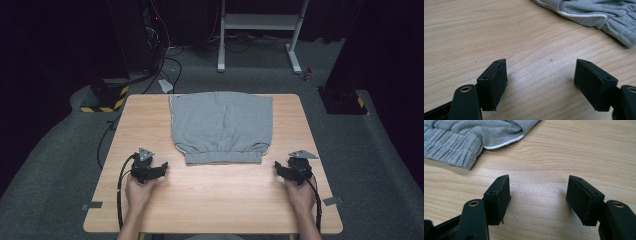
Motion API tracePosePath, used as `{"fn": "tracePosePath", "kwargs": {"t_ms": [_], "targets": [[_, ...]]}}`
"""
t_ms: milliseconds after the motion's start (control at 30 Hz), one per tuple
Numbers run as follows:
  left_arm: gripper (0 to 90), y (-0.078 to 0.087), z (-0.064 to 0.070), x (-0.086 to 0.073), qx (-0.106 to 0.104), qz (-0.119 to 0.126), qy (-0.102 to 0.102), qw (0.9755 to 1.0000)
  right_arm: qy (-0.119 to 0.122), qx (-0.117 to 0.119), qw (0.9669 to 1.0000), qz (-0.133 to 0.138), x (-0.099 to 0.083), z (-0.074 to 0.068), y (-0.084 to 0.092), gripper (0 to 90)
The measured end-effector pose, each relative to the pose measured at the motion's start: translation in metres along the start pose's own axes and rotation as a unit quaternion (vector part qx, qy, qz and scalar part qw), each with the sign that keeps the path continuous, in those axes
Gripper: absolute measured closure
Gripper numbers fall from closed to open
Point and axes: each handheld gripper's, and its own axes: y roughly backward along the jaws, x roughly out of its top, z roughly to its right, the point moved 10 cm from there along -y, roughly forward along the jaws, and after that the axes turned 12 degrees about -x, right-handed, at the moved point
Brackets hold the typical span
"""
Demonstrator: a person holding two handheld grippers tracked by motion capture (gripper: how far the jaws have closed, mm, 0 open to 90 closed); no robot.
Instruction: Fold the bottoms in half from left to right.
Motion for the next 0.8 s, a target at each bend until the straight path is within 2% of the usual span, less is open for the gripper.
{"fn": "tracePosePath", "kwargs": {"t_ms": [433,567,600,800], "targets": [[23.0,-0.0004,0.0,-0.0002,0.0,-0.002,-0.001,1.0,0.0,0.0,1.0,0.0,0.0,-0.0001,0.0,35.1],[23.1,-0.0004,-0.0003,-0.0002,0.002,-0.002,0.002,1.0,0.003,0.004,1.0,-0.002,-0.0003,-0.0012,0.0001,31.9],[23.2,-0.0004,-0.0002,-0.0002,0.002,-0.001,0.002,1.0,0.003,0.004,1.0,-0.003,-0.0006,-0.001,-0.0002,28.0],[25.6,0.0002,-0.0013,0.0,0.004,-0.001,0.005,1.0,0.003,0.001,1.0,-0.005,-0.0009,-0.0002,-0.0005,26.9]]}}
